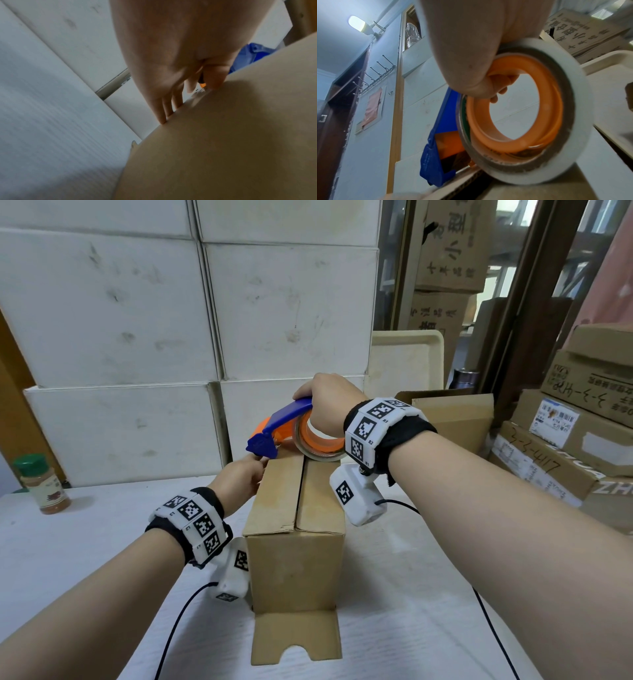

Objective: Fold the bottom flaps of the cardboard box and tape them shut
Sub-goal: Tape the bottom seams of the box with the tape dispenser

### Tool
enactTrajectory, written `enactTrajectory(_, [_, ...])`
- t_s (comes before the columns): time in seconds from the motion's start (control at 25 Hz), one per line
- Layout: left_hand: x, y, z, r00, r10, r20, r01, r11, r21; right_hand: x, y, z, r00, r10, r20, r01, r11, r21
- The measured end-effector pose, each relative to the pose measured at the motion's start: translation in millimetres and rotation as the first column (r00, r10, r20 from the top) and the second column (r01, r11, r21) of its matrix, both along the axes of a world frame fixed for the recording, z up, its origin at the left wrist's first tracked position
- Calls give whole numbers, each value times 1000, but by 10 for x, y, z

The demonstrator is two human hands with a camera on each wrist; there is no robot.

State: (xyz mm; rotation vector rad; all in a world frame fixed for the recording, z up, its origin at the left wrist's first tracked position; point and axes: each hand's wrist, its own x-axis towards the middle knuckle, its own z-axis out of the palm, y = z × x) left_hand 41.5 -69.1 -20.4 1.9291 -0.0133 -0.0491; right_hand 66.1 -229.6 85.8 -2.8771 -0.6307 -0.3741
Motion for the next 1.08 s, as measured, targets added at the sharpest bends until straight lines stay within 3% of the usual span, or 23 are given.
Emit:
enactTrajectory(0.08, [-27,29,-35,997,-51,50,51,999,6,1,8,5,1000,2,-2,-2,1000,2])
enactTrajectory(0.12, [-37,29,-42,1000,-19,6,19,991,-134,-1,11,5,1000,3,-4,-3,1000,3])
enactTrajectory(0.2, [-69,19,-3,994,68,-85,-99,889,-447,2,14,7,1000,1,-3,-1,1000,6])
enactTrajectory(0.28, [-108,2,17,996,-84,-34,47,806,-590,7,17,3,1000,0,-5,0,1000,7])
enactTrajectory(0.4, [-126,-6,47,966,-252,-64,184,837,-515,17,28,6,1000,-3,-15,3,1000,13])
enactTrajectory(0.48, [-119,-35,62,959,-273,-71,218,879,-425,15,31,8,1000,3,-20,-3,1000,5])
enactTrajectory(0.88, [-212,-96,70,980,-28,-196,-48,925,-376,-5,-15,4,1000,7,-16,-7,1000,6])
enactTrajectory(1.08, [-181,-102,58,973,-17,-230,-76,918,-388,-19,-30,20,1000,4,-28,-5,1000,-10])
